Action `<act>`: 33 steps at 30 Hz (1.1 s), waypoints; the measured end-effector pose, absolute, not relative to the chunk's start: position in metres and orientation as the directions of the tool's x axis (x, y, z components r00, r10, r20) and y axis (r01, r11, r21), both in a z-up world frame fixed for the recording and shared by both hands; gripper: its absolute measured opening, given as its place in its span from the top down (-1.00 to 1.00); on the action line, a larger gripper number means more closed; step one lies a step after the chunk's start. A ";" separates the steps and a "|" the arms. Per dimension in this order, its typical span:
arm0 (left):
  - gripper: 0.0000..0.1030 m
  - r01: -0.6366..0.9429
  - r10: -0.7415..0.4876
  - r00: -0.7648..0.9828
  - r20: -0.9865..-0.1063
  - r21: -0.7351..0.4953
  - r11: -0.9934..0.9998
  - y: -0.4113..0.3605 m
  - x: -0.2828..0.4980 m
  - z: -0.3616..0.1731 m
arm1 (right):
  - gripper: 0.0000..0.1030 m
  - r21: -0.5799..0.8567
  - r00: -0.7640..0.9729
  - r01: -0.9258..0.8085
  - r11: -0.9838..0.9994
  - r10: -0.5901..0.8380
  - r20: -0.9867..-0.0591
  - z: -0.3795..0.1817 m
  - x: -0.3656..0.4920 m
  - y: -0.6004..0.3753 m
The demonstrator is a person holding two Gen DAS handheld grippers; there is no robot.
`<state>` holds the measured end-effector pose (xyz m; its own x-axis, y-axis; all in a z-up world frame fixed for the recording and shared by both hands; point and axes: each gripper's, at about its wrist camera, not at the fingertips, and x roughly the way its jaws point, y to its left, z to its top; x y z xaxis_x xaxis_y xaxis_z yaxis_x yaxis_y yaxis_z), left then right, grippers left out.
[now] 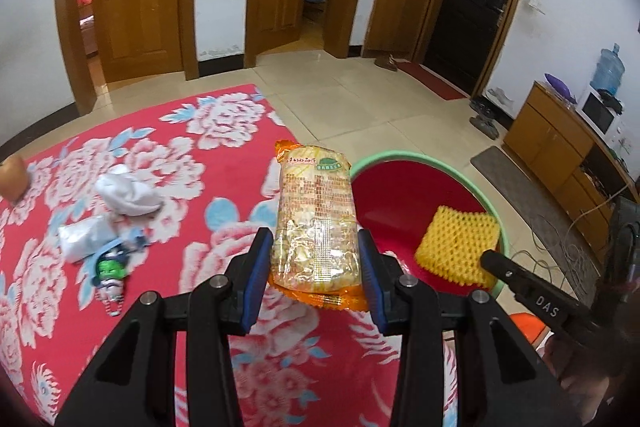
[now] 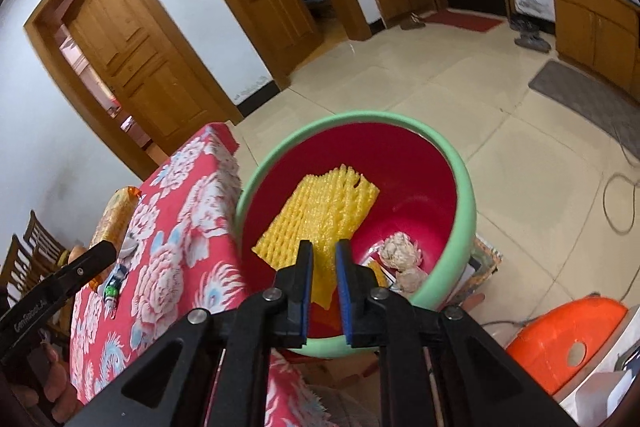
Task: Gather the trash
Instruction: 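Carry the foam net over the red basin and open the right tool while the left tool carries the package, then open the left tool over the red basin to drop the snack package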
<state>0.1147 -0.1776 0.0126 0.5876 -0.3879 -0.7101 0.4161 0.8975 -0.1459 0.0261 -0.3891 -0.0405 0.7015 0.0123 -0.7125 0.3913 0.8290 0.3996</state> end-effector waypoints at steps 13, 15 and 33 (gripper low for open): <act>0.17 0.499 -0.430 0.515 -0.742 -0.148 0.854 -0.224 0.121 -0.006 | 0.12 0.421 0.705 0.463 0.780 -0.036 -0.709 -0.037 0.010 -0.409; 0.17 0.513 -0.435 0.500 -0.749 -0.149 0.846 -0.232 0.124 -0.009 | 0.08 0.424 0.709 0.471 0.774 -0.046 -0.704 -0.034 0.007 -0.412; 0.01 0.494 -0.437 0.538 -0.721 -0.150 0.856 -0.224 0.120 0.004 | -0.20 0.441 0.730 0.452 0.775 -0.037 -0.682 -0.022 0.003 -0.407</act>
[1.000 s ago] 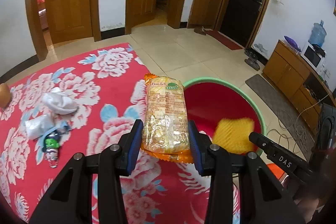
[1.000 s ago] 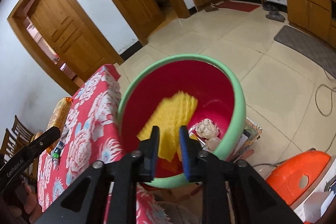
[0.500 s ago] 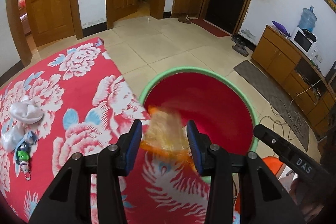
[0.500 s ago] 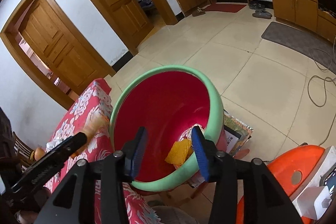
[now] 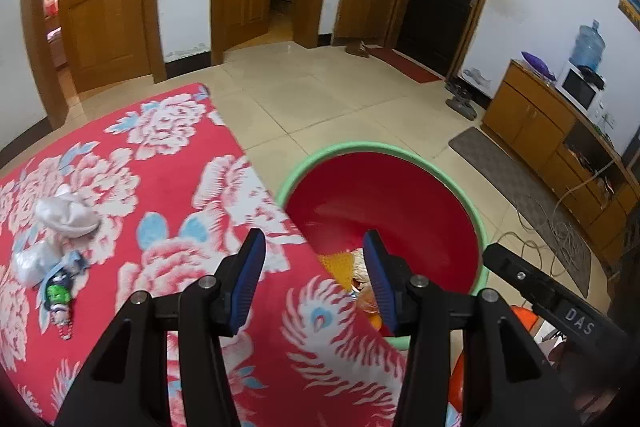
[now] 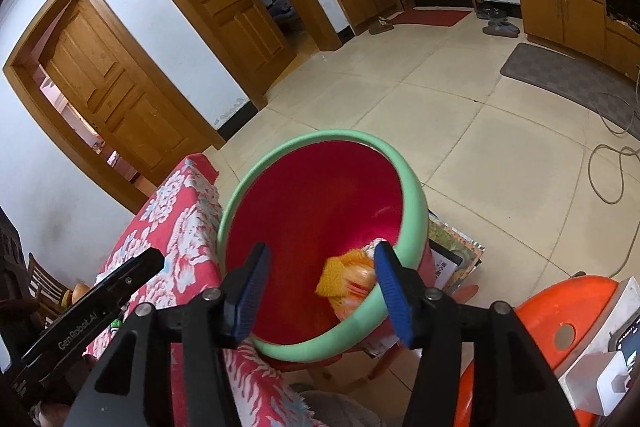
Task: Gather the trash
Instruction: 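Open the left tool over the red basin to drop the snack package, then move both open tools back over the table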
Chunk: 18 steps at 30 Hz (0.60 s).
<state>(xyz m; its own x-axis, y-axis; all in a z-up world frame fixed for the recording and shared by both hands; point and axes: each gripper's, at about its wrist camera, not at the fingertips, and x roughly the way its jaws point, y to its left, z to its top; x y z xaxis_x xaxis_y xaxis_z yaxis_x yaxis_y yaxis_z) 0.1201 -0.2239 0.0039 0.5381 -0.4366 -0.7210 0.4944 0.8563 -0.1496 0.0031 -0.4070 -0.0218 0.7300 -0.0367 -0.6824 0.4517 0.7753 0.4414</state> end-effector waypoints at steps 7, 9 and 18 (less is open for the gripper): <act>0.01 0.439 -0.402 0.581 -0.708 -0.143 0.887 -0.189 0.121 0.013 | -0.33 0.433 0.745 0.415 0.800 -0.025 -0.667 -0.008 0.003 -0.389; 0.01 0.416 -0.387 0.594 -0.705 -0.143 0.898 -0.177 0.123 0.015 | -0.37 0.433 0.747 0.408 0.804 -0.020 -0.665 -0.006 0.003 -0.384; -0.01 0.288 -0.287 0.642 -0.711 -0.123 0.950 -0.120 0.136 0.020 | -0.47 0.425 0.743 0.375 0.824 0.006 -0.669 -0.001 0.009 -0.365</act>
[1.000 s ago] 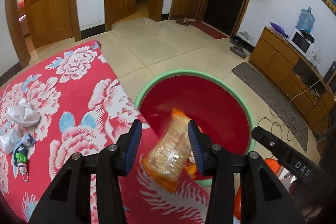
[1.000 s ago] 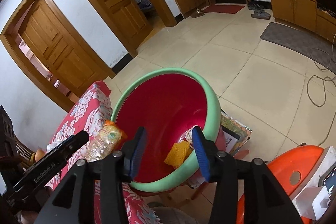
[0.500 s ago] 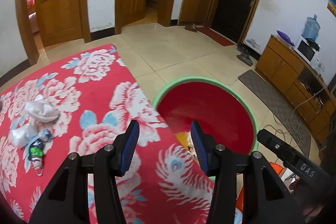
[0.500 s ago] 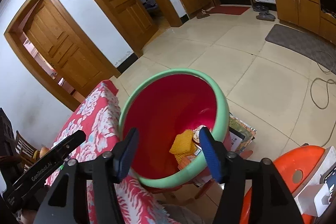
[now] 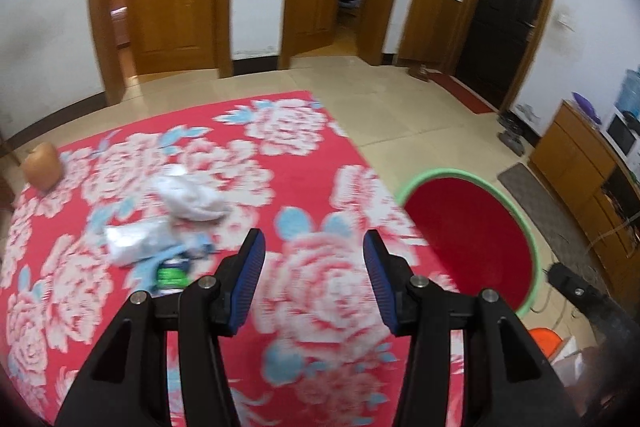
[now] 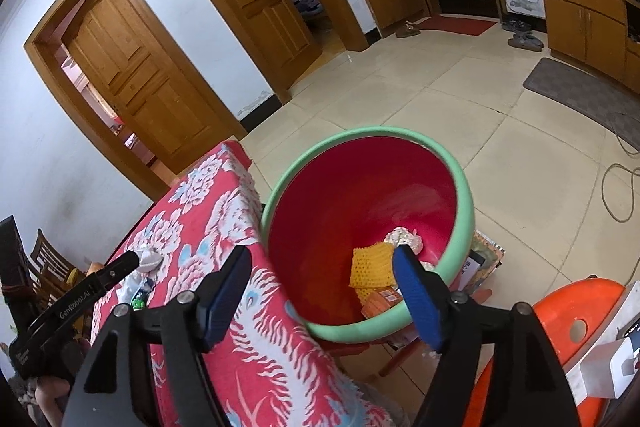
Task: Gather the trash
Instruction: 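Move both open tools back over the table, then grasp the clear plastic bag with the left tool and lift it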
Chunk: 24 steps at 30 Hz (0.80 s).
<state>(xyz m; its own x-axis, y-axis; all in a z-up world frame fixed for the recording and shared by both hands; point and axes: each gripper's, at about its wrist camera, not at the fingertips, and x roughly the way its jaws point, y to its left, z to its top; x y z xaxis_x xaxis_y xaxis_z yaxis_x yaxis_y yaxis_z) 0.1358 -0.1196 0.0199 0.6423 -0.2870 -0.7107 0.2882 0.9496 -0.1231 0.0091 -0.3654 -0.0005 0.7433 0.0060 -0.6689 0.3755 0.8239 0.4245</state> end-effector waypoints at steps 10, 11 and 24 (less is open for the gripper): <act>-0.25 0.080 -0.120 0.685 -0.718 -0.089 0.993 -0.044 0.156 0.012 | -0.52 0.410 0.732 0.359 0.838 0.021 -0.681 -0.004 0.018 -0.351; -0.26 0.068 -0.106 0.686 -0.720 -0.083 0.994 -0.039 0.158 0.010 | -0.52 0.409 0.730 0.358 0.840 0.021 -0.683 -0.004 0.018 -0.349; -0.47 -0.017 -0.063 0.611 -0.789 -0.093 0.996 -0.013 0.198 -0.030 | -0.65 0.385 0.707 0.373 0.844 0.010 -0.707 -0.010 0.028 -0.341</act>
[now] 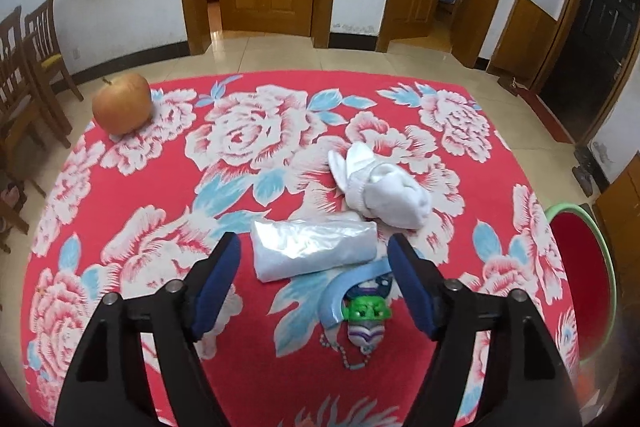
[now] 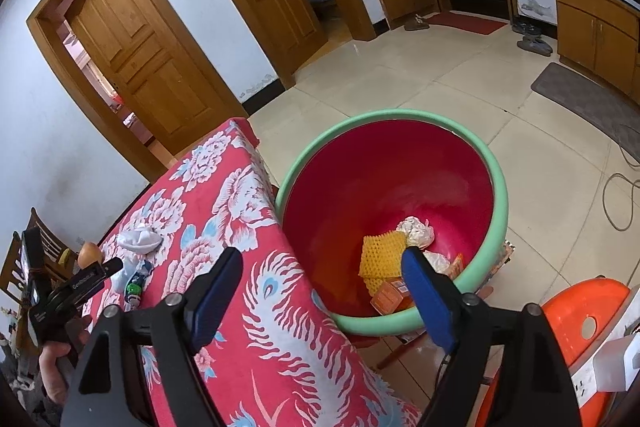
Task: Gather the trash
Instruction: 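Grasp the clear plastic bag with the left tool and lift it, then grasp the white cloth with the right tool while the left tool holds the plastic bag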
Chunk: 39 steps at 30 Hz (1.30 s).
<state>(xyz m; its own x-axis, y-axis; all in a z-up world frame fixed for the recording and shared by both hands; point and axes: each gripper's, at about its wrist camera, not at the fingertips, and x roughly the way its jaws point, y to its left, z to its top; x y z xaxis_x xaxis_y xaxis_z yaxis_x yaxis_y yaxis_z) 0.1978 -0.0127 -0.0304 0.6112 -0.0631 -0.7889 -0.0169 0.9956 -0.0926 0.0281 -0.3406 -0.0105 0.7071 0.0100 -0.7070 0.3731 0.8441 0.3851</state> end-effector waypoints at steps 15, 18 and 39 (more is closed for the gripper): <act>-0.58 -0.055 -0.053 0.588 -0.807 -0.106 0.993 -0.015 0.215 -0.057 | -0.65 0.364 0.682 0.377 0.852 0.010 -0.731 -0.020 0.032 -0.340; -0.32 -0.058 -0.051 0.591 -0.805 -0.105 0.993 -0.013 0.215 -0.055 | -0.65 0.360 0.682 0.367 0.858 0.015 -0.731 -0.020 0.032 -0.338; -0.21 -0.081 -0.066 0.639 -0.767 -0.152 0.985 0.025 0.174 -0.015 | -0.65 0.321 0.751 0.286 0.903 -0.003 -0.660 0.033 0.007 -0.310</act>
<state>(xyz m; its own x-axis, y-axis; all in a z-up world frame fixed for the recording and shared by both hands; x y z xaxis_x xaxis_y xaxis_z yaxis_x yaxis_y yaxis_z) 0.1740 0.0254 -0.0155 0.6386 -0.0660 -0.7667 -0.0812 0.9850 -0.1524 0.0070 -0.3104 0.0330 0.7512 -0.0033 -0.6601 0.2862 0.9027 0.3212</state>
